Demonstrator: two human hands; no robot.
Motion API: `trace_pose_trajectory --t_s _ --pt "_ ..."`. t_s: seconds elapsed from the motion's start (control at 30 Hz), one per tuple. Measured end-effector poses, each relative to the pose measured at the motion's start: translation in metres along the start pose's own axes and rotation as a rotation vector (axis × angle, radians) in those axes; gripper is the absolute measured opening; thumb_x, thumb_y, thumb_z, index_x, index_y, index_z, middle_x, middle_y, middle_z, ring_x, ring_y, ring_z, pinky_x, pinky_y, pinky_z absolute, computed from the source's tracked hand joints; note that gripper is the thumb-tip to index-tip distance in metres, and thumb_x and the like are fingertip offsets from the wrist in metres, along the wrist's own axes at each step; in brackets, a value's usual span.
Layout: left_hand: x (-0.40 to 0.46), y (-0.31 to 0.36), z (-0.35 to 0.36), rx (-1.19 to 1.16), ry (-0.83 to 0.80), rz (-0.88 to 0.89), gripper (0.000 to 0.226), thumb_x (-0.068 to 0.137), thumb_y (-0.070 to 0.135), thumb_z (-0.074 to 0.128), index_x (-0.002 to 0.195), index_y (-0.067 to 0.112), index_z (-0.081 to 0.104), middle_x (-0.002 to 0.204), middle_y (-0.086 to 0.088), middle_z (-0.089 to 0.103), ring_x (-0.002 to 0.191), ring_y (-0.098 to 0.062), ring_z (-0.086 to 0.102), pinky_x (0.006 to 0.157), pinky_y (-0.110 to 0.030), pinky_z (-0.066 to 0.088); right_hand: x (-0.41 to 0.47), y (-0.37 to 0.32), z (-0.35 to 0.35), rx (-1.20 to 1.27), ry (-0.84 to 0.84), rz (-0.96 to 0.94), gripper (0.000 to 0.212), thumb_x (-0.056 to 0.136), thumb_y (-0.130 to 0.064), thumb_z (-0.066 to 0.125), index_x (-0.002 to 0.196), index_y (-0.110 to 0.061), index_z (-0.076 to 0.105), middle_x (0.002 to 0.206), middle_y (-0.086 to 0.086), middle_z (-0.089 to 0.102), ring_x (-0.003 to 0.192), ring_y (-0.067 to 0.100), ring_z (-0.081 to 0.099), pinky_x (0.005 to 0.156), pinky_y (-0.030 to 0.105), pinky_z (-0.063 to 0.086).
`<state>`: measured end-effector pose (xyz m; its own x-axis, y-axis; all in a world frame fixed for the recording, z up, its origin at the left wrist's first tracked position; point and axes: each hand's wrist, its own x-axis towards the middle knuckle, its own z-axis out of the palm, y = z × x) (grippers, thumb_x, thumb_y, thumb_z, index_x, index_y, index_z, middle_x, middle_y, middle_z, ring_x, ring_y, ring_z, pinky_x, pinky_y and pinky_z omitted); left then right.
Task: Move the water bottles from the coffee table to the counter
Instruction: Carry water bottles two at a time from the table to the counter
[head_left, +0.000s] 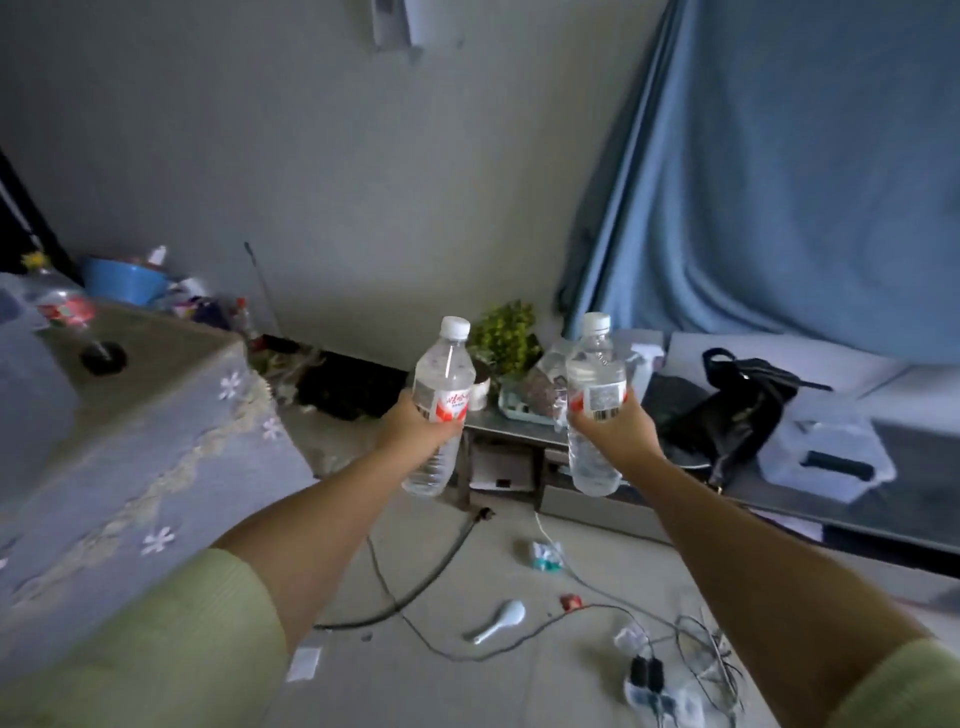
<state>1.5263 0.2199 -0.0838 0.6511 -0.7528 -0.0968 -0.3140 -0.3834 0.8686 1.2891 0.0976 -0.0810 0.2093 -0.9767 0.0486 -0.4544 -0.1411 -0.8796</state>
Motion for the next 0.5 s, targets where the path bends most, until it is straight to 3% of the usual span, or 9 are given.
trace_pose_trajectory --t_s 0.23,0.4,0.5 --pt "0.019 0.068 0.136 0.048 -0.322 0.106 0.056 0.063 0.038 0.086 0.109 0.020 0.058 0.108 -0.002 0.069 0.084 -0.015 0.060 0.074 -0.024 0.043 -0.003 0.070 -0.109 -0.048 0.252 0.193 0.054 0.076 -0.038 0.078 0.114 -0.017 0.046 0.095 -0.001 0.061 0.087 0.019 0.060 0.076 0.032 0.045" --pt "0.030 0.108 0.209 0.118 -0.528 0.237 0.063 0.064 0.041 0.085 0.115 0.021 0.055 0.114 -0.003 0.068 0.098 -0.021 0.063 0.081 -0.029 0.046 -0.008 0.088 -0.157 -0.082 0.429 0.288 0.058 0.073 -0.041 0.080 0.115 -0.018 0.047 0.090 -0.005 0.061 0.082 0.016 0.059 0.075 0.030 0.044" --pt "0.035 0.145 0.252 0.159 -0.667 0.338 0.064 0.067 0.043 0.083 0.119 0.020 0.052 0.115 -0.001 0.066 0.095 -0.018 0.062 0.079 -0.030 0.046 -0.016 0.098 -0.187 -0.061 0.576 0.351 0.059 0.071 -0.043 0.079 0.115 -0.017 0.049 0.092 -0.003 0.064 0.086 0.020 0.063 0.077 0.033 0.048"
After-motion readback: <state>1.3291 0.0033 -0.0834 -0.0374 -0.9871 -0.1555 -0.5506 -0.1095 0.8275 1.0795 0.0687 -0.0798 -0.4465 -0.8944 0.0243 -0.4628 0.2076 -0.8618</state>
